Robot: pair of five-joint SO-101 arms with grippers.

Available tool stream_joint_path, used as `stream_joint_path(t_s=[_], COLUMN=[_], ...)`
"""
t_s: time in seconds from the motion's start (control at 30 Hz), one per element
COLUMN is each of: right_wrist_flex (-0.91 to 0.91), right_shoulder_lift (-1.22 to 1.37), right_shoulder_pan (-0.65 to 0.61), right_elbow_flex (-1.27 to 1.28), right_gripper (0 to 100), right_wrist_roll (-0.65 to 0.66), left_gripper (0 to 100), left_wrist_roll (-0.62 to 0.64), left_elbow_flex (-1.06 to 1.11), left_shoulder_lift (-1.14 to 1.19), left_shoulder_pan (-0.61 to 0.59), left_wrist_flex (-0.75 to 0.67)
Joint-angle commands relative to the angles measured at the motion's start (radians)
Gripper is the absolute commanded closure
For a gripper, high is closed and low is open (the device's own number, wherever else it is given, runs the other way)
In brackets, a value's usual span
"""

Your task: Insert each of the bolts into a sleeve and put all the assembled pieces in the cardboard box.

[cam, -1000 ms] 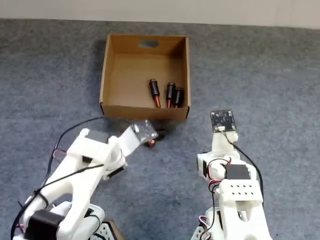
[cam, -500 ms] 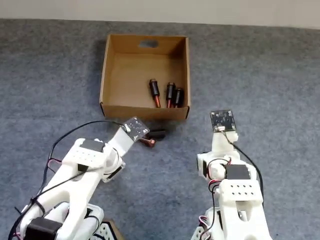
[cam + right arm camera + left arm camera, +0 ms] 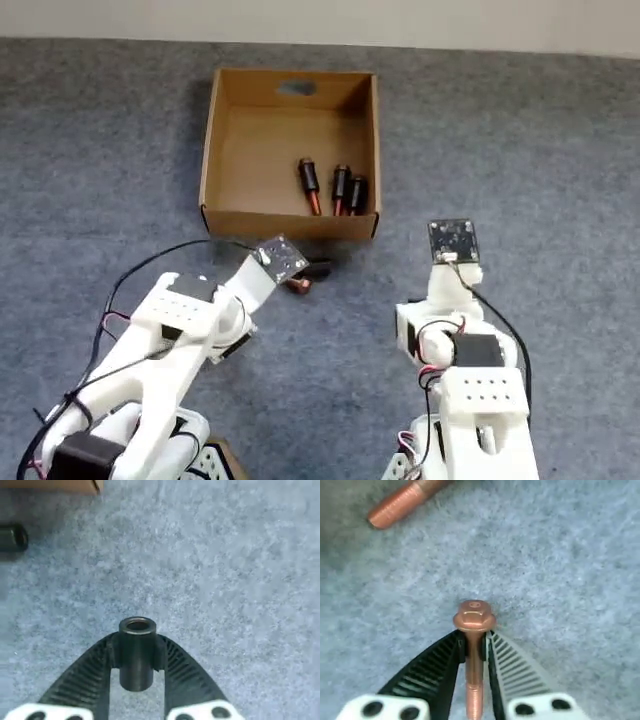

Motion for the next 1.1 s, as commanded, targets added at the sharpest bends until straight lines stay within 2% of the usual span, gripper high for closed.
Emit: stream_joint_path(t_s=[0.0, 0.1, 0.3, 0.4, 0.53, 0.67, 0.77, 0.87, 1.07], right_wrist_flex=[0.056, 0.064, 0.024, -0.07, -0.28, -0.476, -0.487, -0.489, -0.489], right_shoulder_lift=[-0.157, -0.285, -0.418, -0.424, -0.423, -0.421, -0.421, -0.429, -0.43], right_shoulder_pan=[-0.071, -0.17, -0.305, -0.329, -0.338, -0.338, -0.34, -0.337, -0.334], right_elbow_flex=[-0.065, -0.062, -0.071, -0.068, -0.05, -0.036, -0.036, 0.013, 0.073], right_gripper=[99.2, 99.2, 99.2, 99.2, 99.2, 99.2, 99.2, 99.2, 99.2], right_wrist_roll=[-0.009, -0.009, -0.014, -0.014, -0.015, -0.015, -0.029, -0.112, -0.121], left_gripper=[99, 99, 99, 99, 99, 99, 99, 99, 99], left_wrist_roll=[0.006, 0.04, 0.163, 0.201, 0.204, 0.215, 0.324, 0.427, 0.523], left_elbow_flex=[-0.111, -0.139, -0.139, -0.14, -0.191, -0.277, -0.328, -0.341, -0.337], left_shoulder_lift=[-0.145, -0.318, -0.653, -0.766, -0.862, -0.894, -0.869, -0.819, -0.734], left_shoulder_pan=[-0.015, -0.015, -0.015, -0.015, -0.015, -0.013, -0.013, -0.013, -0.005], left_wrist_flex=[0.138, 0.207, 0.222, 0.216, 0.218, 0.215, 0.187, 0.107, -0.104])
